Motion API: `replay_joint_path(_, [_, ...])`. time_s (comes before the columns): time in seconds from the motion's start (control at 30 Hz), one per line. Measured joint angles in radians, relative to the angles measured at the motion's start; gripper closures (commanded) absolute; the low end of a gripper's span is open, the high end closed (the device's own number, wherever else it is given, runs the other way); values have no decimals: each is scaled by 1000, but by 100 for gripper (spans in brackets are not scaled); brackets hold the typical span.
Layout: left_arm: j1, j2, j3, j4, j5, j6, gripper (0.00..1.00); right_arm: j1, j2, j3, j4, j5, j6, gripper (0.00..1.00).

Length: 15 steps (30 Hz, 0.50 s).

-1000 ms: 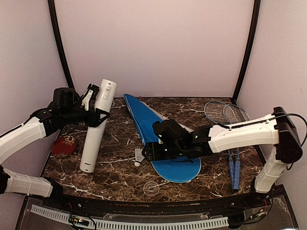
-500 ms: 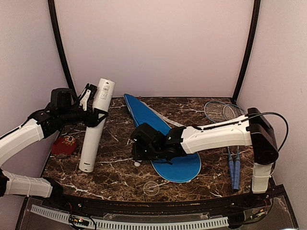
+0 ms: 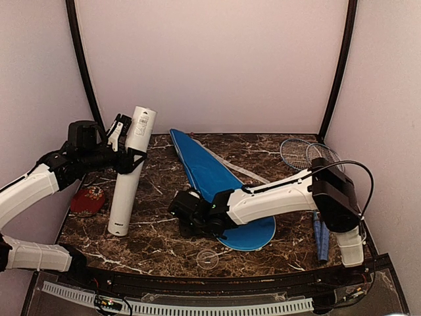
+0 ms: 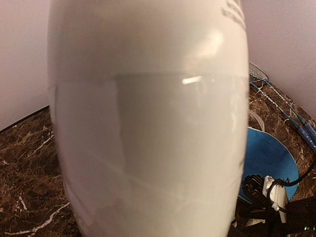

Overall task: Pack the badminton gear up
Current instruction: Pick up the shuttlecock from the center of the board.

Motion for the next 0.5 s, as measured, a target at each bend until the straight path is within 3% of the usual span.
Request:
replay_joint_path(0.27, [0,0,0,0,0,0,44,0,76,105,-45,60,-13,53])
replay_joint_path(0.5, [0,0,0,0,-3,0,44,0,88,108,-81,110,-19,61])
